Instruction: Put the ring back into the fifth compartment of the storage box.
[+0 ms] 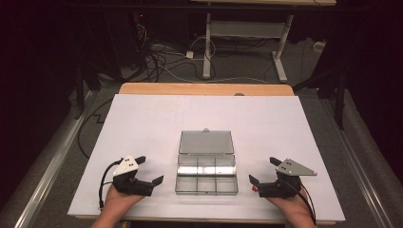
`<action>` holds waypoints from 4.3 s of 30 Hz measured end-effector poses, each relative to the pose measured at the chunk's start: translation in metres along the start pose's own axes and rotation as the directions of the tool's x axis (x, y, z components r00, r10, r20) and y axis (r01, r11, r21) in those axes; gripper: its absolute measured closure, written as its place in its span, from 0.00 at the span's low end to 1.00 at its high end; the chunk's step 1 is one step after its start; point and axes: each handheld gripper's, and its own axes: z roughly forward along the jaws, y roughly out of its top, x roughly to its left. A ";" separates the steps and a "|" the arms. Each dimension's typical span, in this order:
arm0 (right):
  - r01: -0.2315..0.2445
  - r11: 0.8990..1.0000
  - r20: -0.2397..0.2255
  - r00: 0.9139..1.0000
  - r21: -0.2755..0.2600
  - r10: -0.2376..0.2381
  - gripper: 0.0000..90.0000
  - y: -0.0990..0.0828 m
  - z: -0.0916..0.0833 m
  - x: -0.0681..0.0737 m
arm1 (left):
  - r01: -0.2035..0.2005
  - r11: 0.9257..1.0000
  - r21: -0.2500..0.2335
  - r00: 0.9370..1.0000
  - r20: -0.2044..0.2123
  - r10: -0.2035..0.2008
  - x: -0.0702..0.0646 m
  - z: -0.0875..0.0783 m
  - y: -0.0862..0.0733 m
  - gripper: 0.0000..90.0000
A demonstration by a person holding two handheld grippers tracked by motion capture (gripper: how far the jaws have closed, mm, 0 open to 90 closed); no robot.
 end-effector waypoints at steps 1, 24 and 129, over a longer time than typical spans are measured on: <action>-0.001 1.000 0.001 1.000 0.001 0.001 0.01 0.000 -0.001 0.000 | -0.001 1.000 -0.001 1.000 -0.006 0.001 0.000 0.000 0.000 0.00; -0.021 0.999 -0.038 0.999 0.050 0.023 0.24 -0.009 -0.019 0.006 | 0.004 1.000 0.003 1.000 0.008 -0.004 0.000 0.001 0.000 0.00; 0.066 0.992 -0.137 0.989 0.109 -0.051 0.97 -0.012 -0.011 0.032 | -0.019 0.999 -0.026 1.000 0.015 0.019 -0.002 -0.001 -0.002 0.00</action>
